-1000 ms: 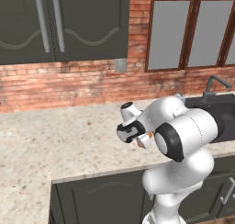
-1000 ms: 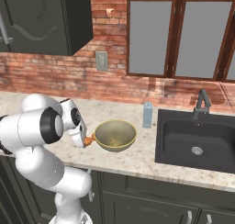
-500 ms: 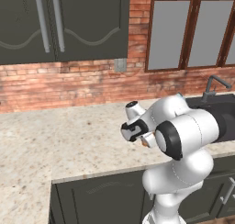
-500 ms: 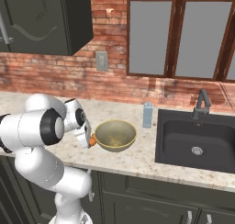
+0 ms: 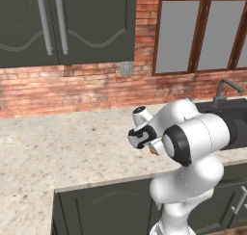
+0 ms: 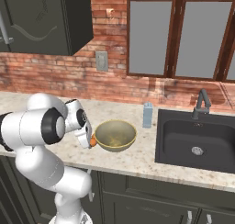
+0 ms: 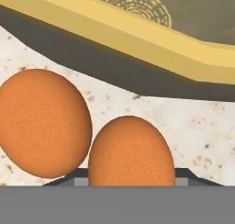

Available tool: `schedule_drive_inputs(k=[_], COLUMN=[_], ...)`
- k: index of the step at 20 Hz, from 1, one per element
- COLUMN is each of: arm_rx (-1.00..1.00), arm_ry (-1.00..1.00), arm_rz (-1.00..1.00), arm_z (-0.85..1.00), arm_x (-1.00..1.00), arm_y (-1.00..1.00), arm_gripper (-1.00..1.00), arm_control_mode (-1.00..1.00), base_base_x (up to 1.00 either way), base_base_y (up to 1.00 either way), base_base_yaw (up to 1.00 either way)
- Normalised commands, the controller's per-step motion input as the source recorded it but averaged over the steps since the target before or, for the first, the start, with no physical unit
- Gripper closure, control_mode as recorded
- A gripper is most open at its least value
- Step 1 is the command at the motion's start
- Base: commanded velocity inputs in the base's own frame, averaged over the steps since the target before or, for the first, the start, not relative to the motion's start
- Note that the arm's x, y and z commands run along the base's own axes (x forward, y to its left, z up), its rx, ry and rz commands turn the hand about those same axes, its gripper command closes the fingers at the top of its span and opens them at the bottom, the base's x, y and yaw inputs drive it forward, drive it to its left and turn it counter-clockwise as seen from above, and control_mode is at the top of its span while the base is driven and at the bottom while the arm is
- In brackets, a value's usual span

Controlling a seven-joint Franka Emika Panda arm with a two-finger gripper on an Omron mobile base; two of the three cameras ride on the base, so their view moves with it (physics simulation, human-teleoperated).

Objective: Gather the eggs and milk located in the vicinity of the sink area and place them right next to the bowl.

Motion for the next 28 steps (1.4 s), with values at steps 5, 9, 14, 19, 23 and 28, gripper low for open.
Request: schedule_drive_inputs(k=[5,9,14,19,23,28], arm_rx=[0.00,0.00,0.00,0.00,0.00,0.00], arm_ry=[0.00,0.00,0.00,0.00,0.00,0.00], arm_rz=[0.00,0.00,0.00,0.00,0.00,0.00], arm_z=[-0.11,-0.02,-0.08,-0.11,-0.11,-0.09], arm_x=[0.00,0.00,0.00,0.00,0.00,0.00], arm_y=[0.00,0.00,0.00,-0.06,-0.23,-0.02], arm_gripper=[1.00,1.00,1.00,1.00,1.00,1.00], arm_control_mode=[-1.00,-1.00,-1.00,-1.00,-1.00,-1.00], base_base_x=[0.00,0.00,0.00,0.00,0.00,0.00], base_base_y=[0.00,0.00,0.00,0.00,0.00,0.00], base_base_yaw=[0.00,0.00,0.00,0.00,0.00,0.00])
